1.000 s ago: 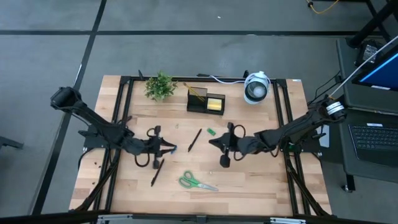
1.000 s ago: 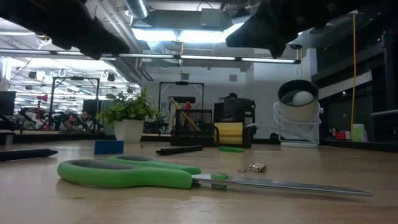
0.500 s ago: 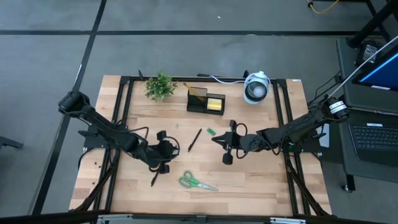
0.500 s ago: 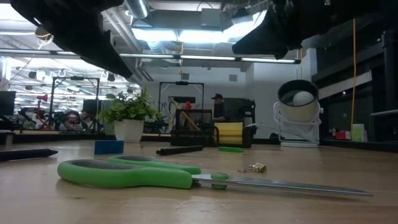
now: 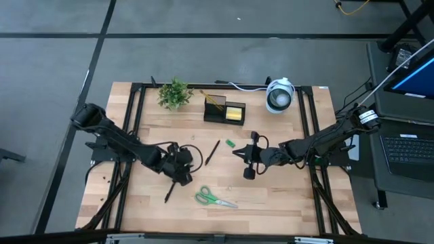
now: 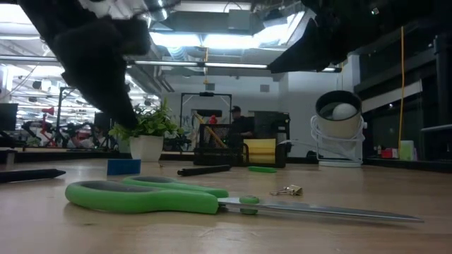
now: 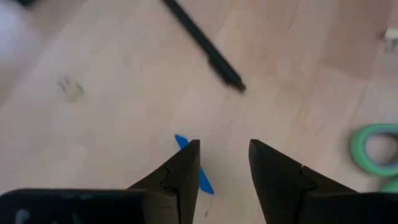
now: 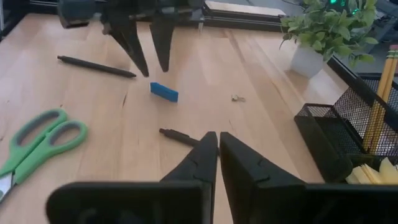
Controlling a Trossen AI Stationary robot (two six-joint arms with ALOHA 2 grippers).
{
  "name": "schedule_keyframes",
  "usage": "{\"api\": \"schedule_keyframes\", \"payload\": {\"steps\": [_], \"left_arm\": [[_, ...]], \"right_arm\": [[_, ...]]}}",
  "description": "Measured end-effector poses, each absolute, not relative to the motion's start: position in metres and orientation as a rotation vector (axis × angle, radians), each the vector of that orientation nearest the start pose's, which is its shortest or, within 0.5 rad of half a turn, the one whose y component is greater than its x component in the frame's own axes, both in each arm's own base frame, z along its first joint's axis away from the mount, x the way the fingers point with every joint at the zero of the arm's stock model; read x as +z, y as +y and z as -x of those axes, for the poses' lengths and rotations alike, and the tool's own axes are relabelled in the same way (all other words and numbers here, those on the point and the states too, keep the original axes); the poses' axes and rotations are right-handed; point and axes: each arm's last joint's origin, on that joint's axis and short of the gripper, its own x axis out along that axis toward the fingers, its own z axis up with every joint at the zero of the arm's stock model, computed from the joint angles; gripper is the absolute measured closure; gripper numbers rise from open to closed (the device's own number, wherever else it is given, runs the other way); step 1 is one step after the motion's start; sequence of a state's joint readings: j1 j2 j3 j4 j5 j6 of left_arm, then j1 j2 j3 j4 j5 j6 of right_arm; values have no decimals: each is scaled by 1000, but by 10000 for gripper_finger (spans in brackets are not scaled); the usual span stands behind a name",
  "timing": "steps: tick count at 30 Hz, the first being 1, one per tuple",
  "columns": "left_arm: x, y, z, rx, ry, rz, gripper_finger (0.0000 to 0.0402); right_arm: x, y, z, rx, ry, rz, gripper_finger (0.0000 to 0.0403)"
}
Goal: Pick and place office supplies into organizer
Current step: Put the blue eraser into the black organizer
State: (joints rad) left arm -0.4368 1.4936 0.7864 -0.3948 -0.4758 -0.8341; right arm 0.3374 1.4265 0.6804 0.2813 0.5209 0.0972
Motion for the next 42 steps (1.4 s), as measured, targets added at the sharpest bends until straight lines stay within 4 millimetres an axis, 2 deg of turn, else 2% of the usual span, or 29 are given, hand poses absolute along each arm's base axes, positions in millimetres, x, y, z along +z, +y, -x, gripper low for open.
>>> {"api": "schedule_keyframes", "payload": {"steps": [6, 13, 25, 42], "left_arm": [[156, -95, -252, 454, 961, 314, 270], [152, -86, -255, 482, 1006, 401, 270], [140, -82, -244, 513, 1074, 432, 270], [140, -79, -248, 523, 1042, 442, 270]], "right_arm": [[198, 81, -273, -201, 443, 111, 377], [198, 81, -273, -202, 444, 111, 377], [196, 80, -272, -202, 470, 123, 377], [195, 80, -272, -203, 474, 124, 377]]}}
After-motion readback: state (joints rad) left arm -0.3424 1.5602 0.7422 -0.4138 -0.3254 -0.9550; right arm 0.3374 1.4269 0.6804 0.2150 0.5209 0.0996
